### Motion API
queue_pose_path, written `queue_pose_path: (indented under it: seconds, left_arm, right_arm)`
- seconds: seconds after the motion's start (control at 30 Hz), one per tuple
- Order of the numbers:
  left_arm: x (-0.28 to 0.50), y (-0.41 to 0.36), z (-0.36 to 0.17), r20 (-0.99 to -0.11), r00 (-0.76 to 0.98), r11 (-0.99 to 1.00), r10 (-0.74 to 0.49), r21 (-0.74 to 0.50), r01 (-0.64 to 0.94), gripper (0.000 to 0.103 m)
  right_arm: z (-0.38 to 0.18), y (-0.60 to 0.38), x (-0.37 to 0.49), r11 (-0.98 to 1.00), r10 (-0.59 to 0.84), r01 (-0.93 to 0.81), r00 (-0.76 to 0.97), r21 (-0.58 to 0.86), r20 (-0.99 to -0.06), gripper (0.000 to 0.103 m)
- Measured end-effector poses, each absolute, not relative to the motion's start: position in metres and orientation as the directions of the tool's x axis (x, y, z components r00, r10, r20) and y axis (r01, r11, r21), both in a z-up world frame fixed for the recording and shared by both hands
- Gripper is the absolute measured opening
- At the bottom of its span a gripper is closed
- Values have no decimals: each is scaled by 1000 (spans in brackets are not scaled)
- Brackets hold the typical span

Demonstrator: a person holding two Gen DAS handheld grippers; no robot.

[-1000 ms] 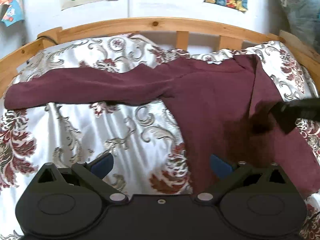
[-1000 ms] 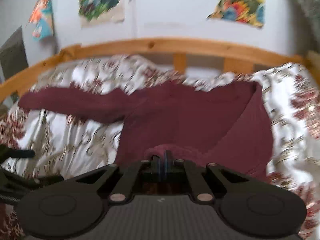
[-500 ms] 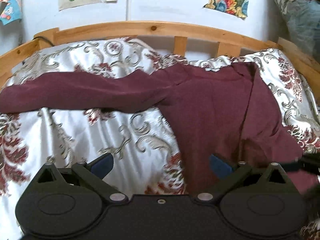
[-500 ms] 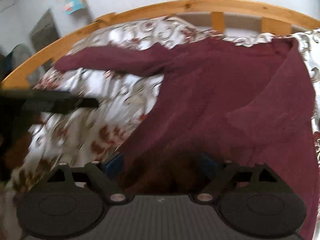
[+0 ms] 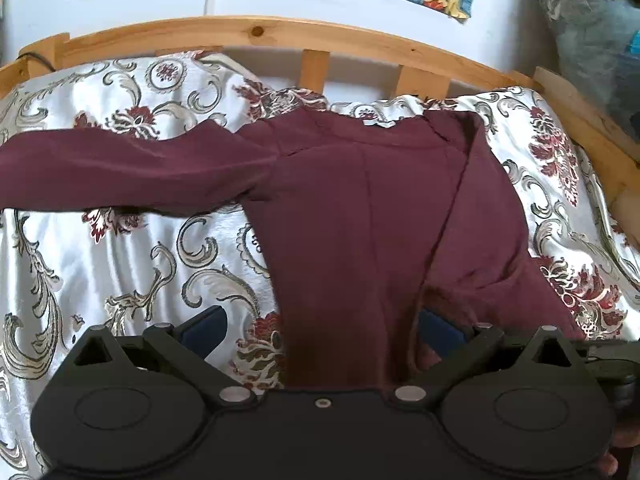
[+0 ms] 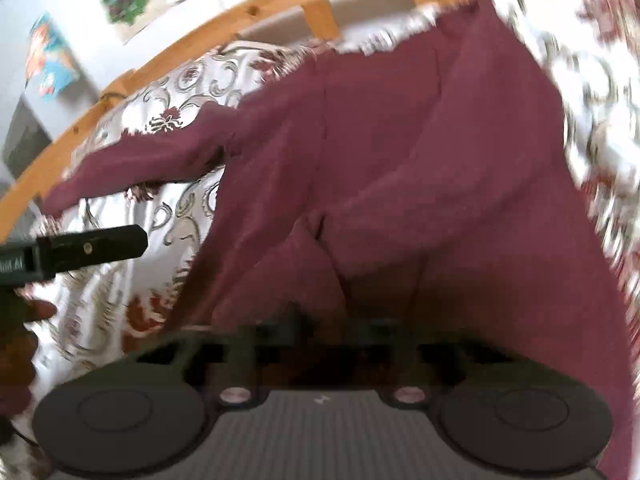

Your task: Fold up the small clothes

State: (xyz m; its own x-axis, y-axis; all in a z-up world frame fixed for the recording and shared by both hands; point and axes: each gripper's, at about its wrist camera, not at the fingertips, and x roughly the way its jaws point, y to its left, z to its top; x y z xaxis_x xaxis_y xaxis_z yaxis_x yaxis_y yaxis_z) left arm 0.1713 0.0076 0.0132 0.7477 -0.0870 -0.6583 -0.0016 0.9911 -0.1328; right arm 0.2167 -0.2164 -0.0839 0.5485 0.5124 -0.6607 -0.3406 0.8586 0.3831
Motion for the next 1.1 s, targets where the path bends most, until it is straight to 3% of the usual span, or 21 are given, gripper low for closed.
queue_pose_path:
  seconds: [0.23,0.57,0.7,0.77,0.87,0.93,1.1]
  left_arm:
    - [165,9,14,-661,745,992,-93,-123,15,102]
    - [167,2,11,-674,729,990,-118,-137,34,102]
    - [164,-5,7,-658,726,978,-199,-178,107,102]
    - [162,-11,5,-652,714,966,-255,-200,161,102]
    - [162,-22,1,-649,682,942,-337,-227,249,102]
    - [165,-32,-6,-666,650,930,-367,-241,277,100]
    - [184,-52,-22,-722,567,917,-397,-281,284,75]
  right_arm:
    - [-76,-256,180,708,656,-166,516,686,-551,10]
    - [-104,-274,153,746,586,-12,487,666,-648,12]
    - [-102,-277,144,768,575,-52,495,639,-651,27]
    - [-91,-282,142,797,542,-93,545,597,-639,46]
    - [-76,-296,148,827,498,-125,617,548,-609,64]
    - [-67,-306,164,861,443,-137,677,490,-588,66]
    - [-54,-325,220,938,264,-92,815,335,-515,66]
